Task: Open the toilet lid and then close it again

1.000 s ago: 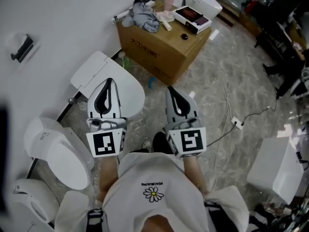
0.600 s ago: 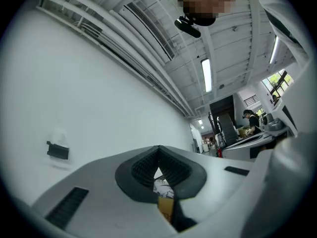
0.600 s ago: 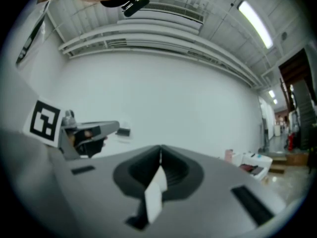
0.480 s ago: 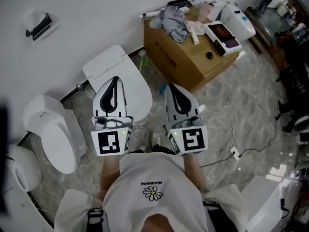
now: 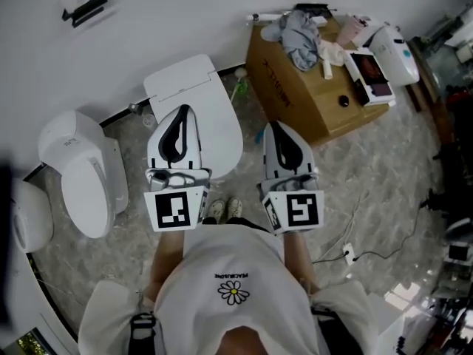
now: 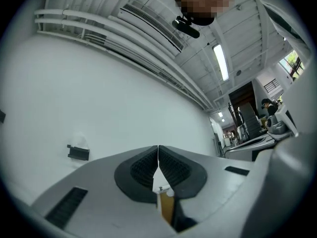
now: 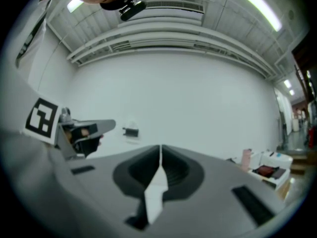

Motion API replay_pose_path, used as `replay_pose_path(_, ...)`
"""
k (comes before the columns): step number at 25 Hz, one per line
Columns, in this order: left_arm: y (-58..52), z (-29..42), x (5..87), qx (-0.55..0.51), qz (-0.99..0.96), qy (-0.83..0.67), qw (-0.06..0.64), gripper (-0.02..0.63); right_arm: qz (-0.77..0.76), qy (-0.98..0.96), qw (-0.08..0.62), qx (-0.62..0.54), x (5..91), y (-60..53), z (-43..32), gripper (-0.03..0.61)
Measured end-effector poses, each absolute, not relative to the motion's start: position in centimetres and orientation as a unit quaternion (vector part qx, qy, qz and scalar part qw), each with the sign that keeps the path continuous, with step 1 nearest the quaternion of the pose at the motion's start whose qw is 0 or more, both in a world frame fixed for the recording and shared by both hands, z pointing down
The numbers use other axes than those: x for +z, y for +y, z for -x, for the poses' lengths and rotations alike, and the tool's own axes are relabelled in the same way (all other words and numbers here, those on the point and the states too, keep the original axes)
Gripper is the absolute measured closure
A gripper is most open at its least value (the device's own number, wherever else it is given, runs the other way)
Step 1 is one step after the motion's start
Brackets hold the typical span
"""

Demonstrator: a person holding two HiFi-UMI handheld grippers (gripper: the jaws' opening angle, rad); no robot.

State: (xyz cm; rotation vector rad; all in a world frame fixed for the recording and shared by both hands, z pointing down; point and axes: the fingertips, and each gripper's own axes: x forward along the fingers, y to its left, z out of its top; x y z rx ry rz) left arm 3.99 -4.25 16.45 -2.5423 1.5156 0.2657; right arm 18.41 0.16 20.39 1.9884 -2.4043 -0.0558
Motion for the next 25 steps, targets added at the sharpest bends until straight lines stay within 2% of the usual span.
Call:
replay_pose_path(5,-6.0,-3.3,16.1,0.095,0.843,0.521,0.095,0.586,-0.616,-0.787,-0.036,-0.008,19.6,-1.7,-19.4,0.546)
replay_pose_path(9,-7.4,-2.6,16.3,0.104,0.838,0.527,0.097,0.583,-0.597,-0.802,-0.037,-0.004,19.7,-3.5,-19.5,0.546)
replay_pose_path(15,-10.2,-0.9,21.6,0.052,0.832,0.550,0.055,0.518,-0.564,-0.826,-0.021,0.013,22.4,-7.1,-19.0,0.537)
replay_pose_path(18,-11.7,0.0,25.4,0.040,0.830,0.556,0.031,0.477,-0.531,-0.846,-0.011,0.037,25.3,-9.2,-18.1,0.456)
replay_pose_path(21,-13.3,0.4,30.2,0.025,0.828,0.560,0.029,0.407,-0.509,-0.860,0.019,0.038,30.0,-11.2,-17.5,0.415)
replay_pose_path(25,-12.2,0.8,38.8,-0.011,0.819,0.574,-0.018,0.370,-0.471,-0.875,0.089,0.069,38.8,-11.2,-16.8,0.391)
